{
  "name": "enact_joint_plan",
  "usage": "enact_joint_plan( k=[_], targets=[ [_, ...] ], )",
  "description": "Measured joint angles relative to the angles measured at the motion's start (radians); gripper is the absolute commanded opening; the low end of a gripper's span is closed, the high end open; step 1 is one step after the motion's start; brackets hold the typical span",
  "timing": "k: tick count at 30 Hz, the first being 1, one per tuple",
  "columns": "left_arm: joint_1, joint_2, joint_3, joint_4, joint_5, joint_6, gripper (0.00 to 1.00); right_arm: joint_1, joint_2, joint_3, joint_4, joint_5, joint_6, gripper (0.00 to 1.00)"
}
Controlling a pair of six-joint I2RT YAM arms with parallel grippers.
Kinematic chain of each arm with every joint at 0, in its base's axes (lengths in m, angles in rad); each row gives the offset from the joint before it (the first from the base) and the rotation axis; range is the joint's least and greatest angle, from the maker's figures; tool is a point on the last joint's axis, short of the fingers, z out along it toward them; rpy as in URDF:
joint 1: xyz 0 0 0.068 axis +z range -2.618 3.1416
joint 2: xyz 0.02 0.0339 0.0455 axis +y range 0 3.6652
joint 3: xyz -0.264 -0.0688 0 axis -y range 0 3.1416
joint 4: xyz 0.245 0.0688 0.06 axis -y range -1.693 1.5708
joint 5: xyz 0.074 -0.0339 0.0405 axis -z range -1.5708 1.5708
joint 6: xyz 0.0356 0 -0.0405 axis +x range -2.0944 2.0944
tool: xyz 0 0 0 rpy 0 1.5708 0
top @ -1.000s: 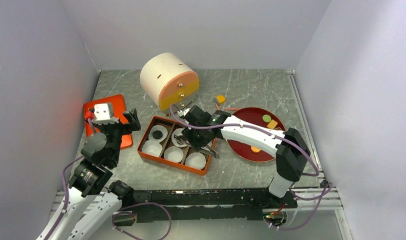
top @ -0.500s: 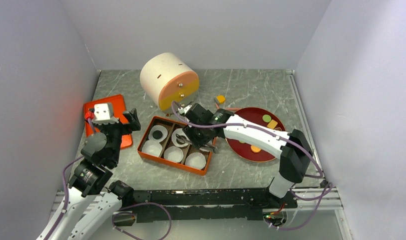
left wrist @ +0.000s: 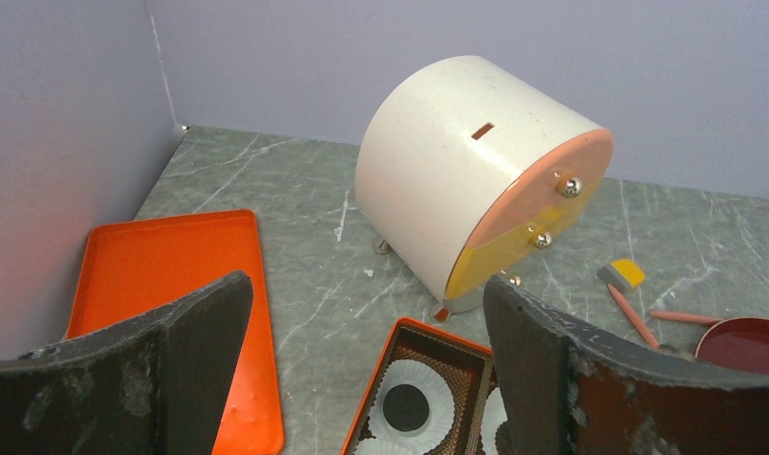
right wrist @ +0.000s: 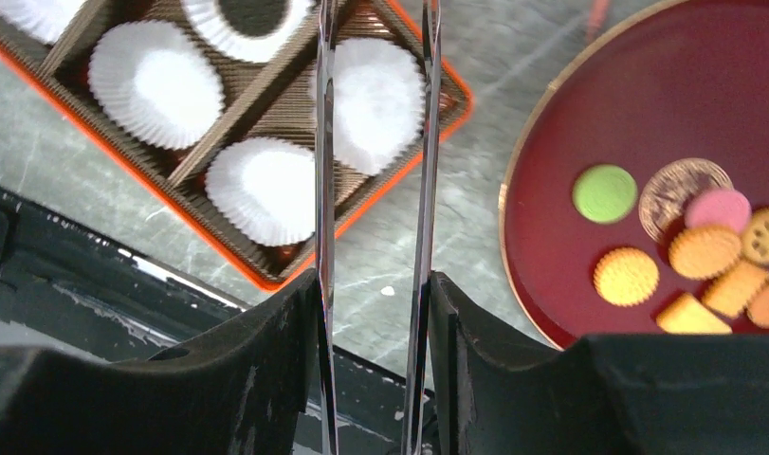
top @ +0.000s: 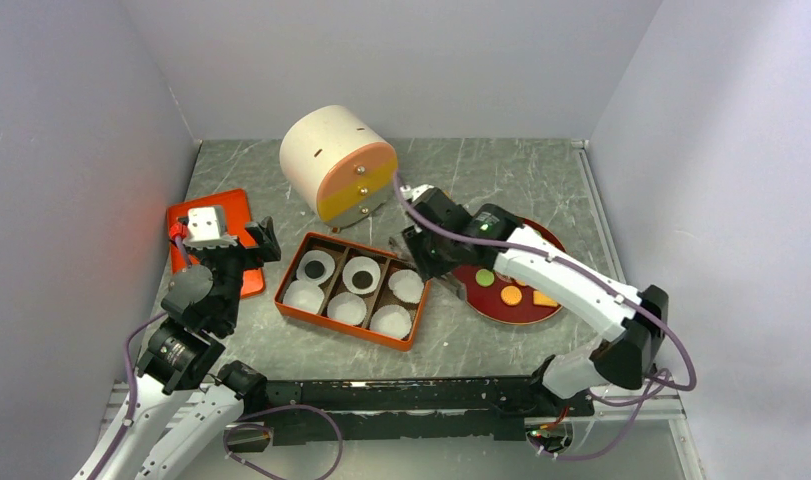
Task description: Pack the cookies
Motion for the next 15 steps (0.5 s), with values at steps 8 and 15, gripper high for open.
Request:
enact_joint_plan(
  k=[8, 15],
  targets=[
    [0.0, 0.0, 0.0, 0.0, 0.002, 0.0, 0.96, -0.229, -0.122, -0.004, -0.126, 0.008, 0.077, 0.47],
    [0.0, 0.0, 0.0, 0.0, 0.008, 0.0, 0.96, -0.32, -0.17, -0.072, -0.233, 0.001, 0.103, 0.49]
  ],
)
